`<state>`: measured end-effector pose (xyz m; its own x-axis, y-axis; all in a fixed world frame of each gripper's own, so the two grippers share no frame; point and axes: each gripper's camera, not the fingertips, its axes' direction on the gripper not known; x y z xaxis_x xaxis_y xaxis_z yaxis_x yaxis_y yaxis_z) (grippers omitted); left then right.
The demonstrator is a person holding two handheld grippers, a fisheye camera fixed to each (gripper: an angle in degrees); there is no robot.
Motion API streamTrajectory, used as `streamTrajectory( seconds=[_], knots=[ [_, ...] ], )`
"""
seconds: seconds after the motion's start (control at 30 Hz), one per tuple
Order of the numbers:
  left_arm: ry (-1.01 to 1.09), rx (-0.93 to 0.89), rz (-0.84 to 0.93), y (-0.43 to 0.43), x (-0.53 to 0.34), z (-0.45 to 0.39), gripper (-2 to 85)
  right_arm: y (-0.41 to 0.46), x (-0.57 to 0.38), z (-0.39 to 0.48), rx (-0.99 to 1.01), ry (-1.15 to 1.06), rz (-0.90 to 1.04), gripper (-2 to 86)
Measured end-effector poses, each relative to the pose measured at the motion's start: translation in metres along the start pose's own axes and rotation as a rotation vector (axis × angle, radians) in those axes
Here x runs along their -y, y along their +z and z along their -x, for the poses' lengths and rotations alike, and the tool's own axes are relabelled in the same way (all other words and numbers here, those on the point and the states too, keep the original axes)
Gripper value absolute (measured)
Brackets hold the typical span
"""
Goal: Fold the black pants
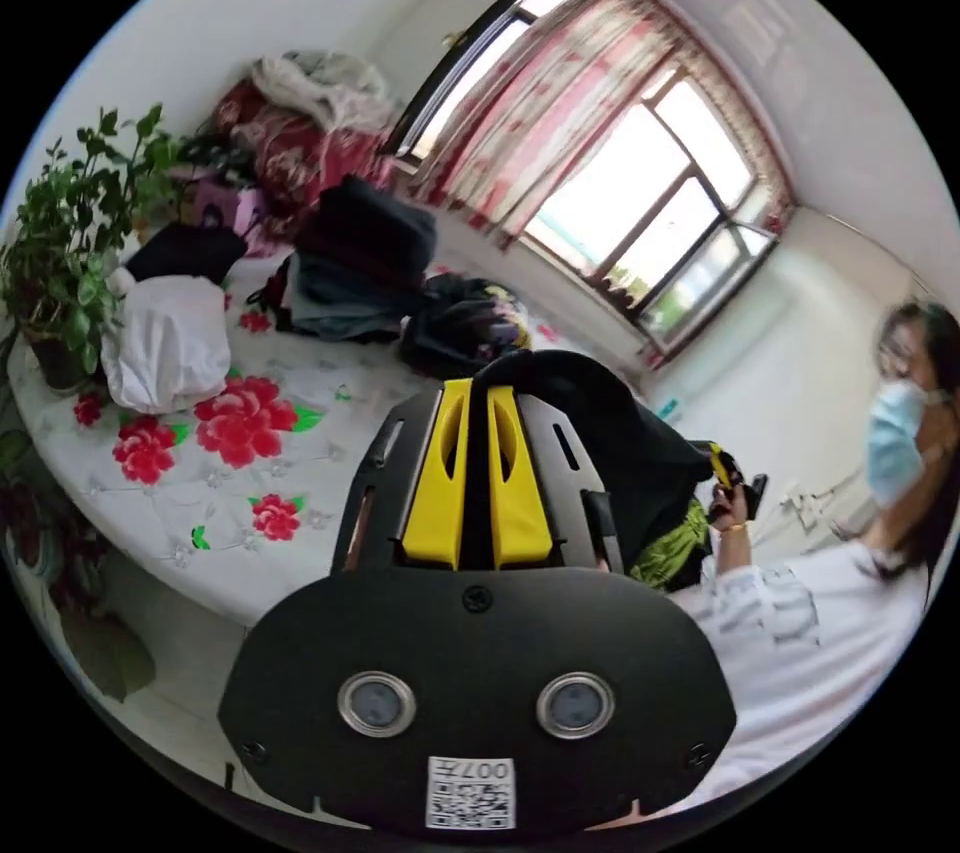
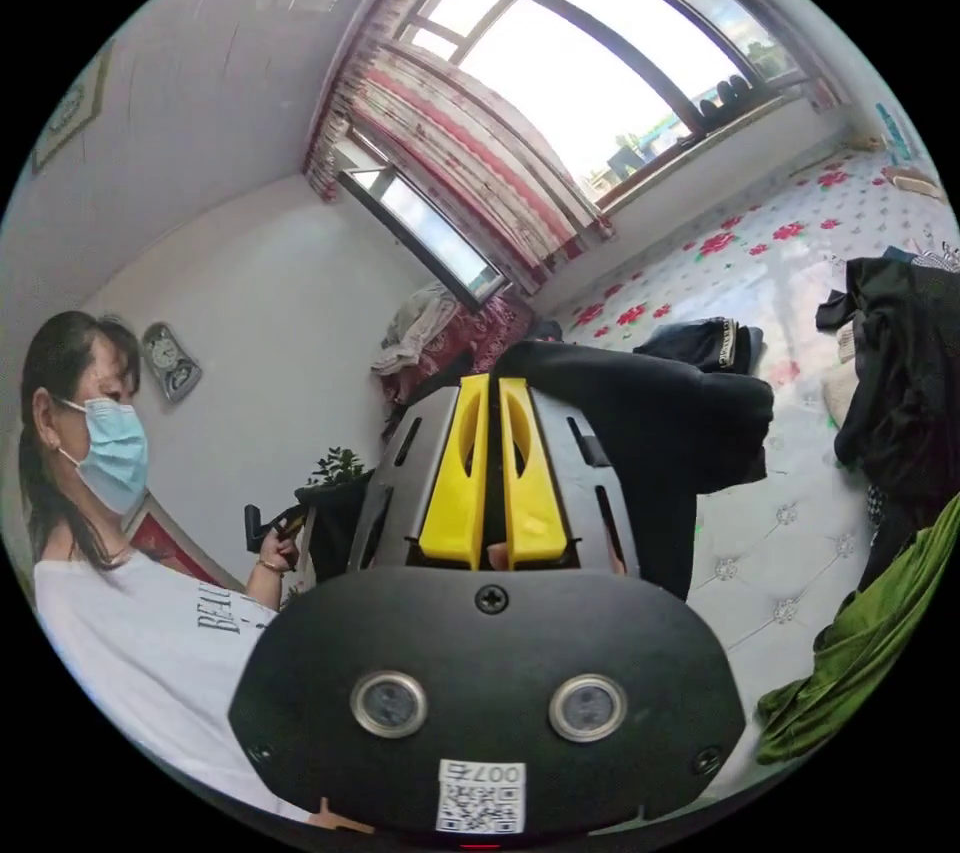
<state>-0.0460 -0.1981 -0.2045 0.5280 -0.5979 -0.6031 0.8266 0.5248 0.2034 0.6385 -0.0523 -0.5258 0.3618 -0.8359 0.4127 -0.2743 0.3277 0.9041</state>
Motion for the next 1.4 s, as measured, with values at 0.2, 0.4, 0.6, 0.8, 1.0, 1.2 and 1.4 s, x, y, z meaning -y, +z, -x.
streamTrajectory(
  seconds=[0.2, 0.4, 0.6, 0.8, 1.0, 1.2, 1.4],
  knots=[
    [-0.346, 0.354, 0.233, 0.163, 0.023, 0.109, 9.1, 0.155, -0.003, -0.083, -0.337, 0.133, 0.244, 3.3],
    [-0.162, 0.356, 0.26, 0.169, -0.045, 0.103, 11.3, 0.197, -0.083, -0.126, -0.365, 0.164, 0.41, 6.7],
    [0.091, 0.412, 0.485, 0.22, -0.072, 0.092, 13.8, 0.288, -0.117, -0.14, -0.422, 0.085, 0.614, 10.4],
    [0.292, 0.58, 0.691, 0.264, -0.061, 0.096, 7.8, 0.4, -0.148, -0.161, -0.529, 0.085, 0.813, 9.1],
    [0.0, 0.43, 0.444, 0.162, 0.039, 0.162, 3.5, 0.354, -0.132, -0.174, -0.553, 0.08, 0.638, 0.5],
    [-0.243, 0.527, 0.343, 0.118, 0.109, 0.26, 4.7, 0.205, -0.135, -0.173, -0.665, 0.146, 0.458, 0.3],
    [-0.615, 0.489, 0.258, 0.108, 0.06, 0.309, 9.2, 0.147, -0.202, -0.21, -0.737, 0.441, 0.501, 3.7]
  ],
)
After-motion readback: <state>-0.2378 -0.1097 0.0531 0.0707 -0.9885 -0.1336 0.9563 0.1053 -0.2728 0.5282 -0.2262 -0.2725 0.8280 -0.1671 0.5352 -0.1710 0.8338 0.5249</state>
